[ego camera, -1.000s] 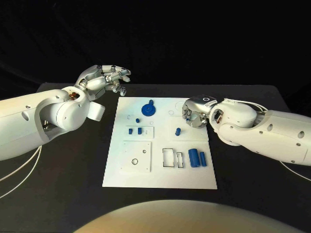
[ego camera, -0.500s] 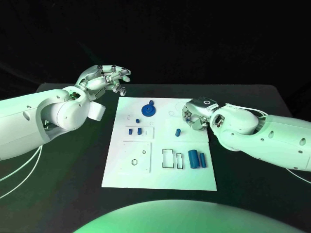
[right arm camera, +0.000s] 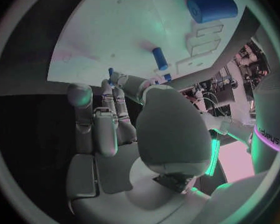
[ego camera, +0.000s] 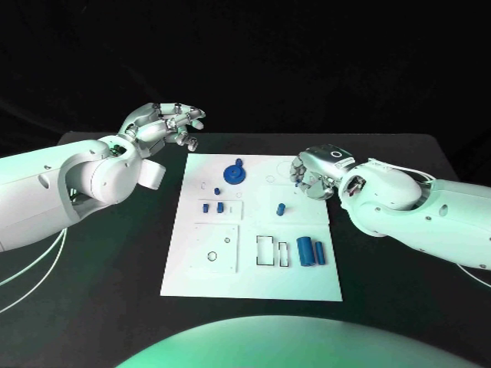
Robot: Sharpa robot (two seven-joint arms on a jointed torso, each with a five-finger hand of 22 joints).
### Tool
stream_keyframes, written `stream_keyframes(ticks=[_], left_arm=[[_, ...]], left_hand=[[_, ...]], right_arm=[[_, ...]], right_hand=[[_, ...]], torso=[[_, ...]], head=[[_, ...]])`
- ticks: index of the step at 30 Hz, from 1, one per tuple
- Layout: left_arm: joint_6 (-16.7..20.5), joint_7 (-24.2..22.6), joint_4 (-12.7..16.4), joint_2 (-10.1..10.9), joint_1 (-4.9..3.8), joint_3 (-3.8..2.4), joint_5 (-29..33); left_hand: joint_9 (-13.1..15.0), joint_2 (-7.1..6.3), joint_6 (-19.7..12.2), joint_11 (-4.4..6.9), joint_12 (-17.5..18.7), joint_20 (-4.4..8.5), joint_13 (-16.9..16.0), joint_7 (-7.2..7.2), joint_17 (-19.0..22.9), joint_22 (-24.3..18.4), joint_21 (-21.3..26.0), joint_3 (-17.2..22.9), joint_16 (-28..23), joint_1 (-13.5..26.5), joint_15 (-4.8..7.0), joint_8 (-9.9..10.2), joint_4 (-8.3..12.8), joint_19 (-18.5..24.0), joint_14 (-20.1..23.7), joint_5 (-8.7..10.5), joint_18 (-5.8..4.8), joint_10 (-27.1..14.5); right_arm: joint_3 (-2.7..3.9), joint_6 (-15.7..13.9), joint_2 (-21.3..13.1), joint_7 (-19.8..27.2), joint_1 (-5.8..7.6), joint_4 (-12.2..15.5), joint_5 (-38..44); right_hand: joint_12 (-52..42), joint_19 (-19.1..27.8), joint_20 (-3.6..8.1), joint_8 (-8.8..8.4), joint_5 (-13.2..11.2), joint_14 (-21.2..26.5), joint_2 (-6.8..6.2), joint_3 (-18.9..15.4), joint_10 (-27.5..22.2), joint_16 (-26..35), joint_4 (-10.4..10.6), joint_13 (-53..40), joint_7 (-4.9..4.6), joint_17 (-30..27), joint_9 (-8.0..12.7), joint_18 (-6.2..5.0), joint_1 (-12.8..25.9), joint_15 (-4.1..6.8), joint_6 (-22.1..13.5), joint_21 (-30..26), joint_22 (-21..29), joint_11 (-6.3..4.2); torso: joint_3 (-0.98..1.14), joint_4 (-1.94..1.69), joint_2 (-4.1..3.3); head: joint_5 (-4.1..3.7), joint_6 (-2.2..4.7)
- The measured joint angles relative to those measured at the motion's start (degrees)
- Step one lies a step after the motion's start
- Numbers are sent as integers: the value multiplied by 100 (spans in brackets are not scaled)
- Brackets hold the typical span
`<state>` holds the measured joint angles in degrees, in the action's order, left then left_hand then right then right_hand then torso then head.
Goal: Assemble the parts on the task board
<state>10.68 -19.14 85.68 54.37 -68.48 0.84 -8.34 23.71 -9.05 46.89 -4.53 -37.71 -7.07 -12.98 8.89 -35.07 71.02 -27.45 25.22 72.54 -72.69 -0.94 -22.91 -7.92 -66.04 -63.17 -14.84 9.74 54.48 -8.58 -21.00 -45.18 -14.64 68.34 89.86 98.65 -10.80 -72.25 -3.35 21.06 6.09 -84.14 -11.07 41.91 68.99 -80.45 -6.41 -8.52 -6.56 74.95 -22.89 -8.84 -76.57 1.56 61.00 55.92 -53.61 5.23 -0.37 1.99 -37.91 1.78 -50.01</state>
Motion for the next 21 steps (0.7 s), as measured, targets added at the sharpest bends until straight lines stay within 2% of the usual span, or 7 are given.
stream_keyframes(ticks=[6,12,16,21], left_arm=[[-9,29,-12,-8,0,0,0],[-24,54,-24,-33,0,0,0],[-44,66,-50,-82,0,0,0],[-69,80,-91,-143,0,0,0]], left_hand=[[0,0,0,-1,0,0,3,0,0,0,0,-5,0,0,0,0,-5,0,0,0,0,-1],[0,0,0,-21,0,0,6,0,0,-1,0,-15,0,0,0,0,-16,0,0,0,0,-21],[-1,0,-20,-21,0,0,6,20,8,-1,0,1,0,0,0,0,-31,0,0,0,0,-21],[-1,0,-20,-21,0,0,6,20,8,-1,0,1,-21,0,0,0,-31,0,0,0,0,-21]], right_arm=[[36,-44,-181,7,126,314,-191],[40,-47,-117,18,151,598,-400],[43,-47,89,34,143,791,-506],[43,-47,356,57,57,938,-562]], right_hand=[[0,0,0,0,-14,0,0,16,0,0,-16,0,0,0,-8,1,0,0,0,0,1,0],[0,1,-1,0,-25,0,15,16,0,0,-17,0,0,-1,-13,0,-15,0,0,0,1,0],[0,1,-1,0,-26,0,15,16,0,0,-16,0,0,-1,-16,0,-15,0,0,32,-22,-1],[0,1,-1,0,-38,0,15,33,-1,0,0,0,0,-2,-19,0,-15,-1,0,32,-25,-1]], torso=[[-4,-2,0],[-7,1,2],[-4,-3,2],[-3,-12,2]], head=[[23,0],[81,0],[141,5],[283,4]])
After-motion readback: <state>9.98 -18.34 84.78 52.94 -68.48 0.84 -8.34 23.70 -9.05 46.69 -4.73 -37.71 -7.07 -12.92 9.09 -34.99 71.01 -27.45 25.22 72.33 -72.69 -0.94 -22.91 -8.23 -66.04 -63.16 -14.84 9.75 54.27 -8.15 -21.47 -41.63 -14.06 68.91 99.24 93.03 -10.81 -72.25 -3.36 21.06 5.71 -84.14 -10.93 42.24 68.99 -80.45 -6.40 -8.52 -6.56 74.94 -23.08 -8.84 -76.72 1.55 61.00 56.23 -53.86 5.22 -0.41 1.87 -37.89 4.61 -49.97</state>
